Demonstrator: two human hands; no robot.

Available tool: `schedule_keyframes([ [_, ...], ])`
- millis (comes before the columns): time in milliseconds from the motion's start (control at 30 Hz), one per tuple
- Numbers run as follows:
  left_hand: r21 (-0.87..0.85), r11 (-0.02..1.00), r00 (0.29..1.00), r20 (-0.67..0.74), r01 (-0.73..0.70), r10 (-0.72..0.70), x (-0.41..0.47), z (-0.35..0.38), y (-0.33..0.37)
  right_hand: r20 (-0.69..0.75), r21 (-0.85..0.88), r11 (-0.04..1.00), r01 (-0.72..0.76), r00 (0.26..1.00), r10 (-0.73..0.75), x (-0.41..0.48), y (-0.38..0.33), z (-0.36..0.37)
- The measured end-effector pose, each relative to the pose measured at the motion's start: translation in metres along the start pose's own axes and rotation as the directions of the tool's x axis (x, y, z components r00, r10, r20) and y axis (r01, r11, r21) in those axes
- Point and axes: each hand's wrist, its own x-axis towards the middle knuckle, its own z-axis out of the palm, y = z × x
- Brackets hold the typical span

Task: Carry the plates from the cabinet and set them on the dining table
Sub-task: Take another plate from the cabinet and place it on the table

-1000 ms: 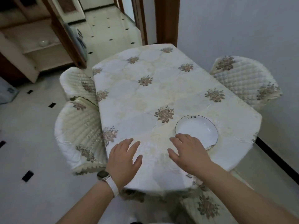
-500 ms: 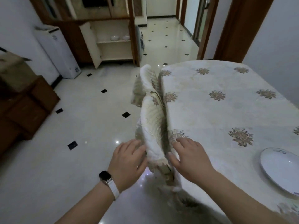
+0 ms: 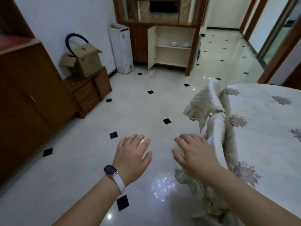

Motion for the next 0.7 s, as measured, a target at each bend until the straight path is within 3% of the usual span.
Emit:
schedule_keyframes([
  [267, 0.017, 0.997, 0.997, -0.04, 0.071, -0.071, 0.043, 0.015, -0.032, 0.044, 0.024, 0.994, 0.11, 0.993, -0.111, 0.062, 0.004, 0.033],
  [500, 0.066, 0.99, 0.99, 0.051, 0.125, -0.129, 0.105, 0.049, -0.062, 0.125, 0.091, 0.988, 0.124, 0.983, -0.135, 0.146, 0.041, 0.074],
  [700, 0.11, 0.983, 0.986, 0.07, 0.145, -0.153, 0.18, 0.067, -0.077, 0.065, 0.133, 0.982, 0.134, 0.987, -0.144, 0.216, 0.082, 0.087],
])
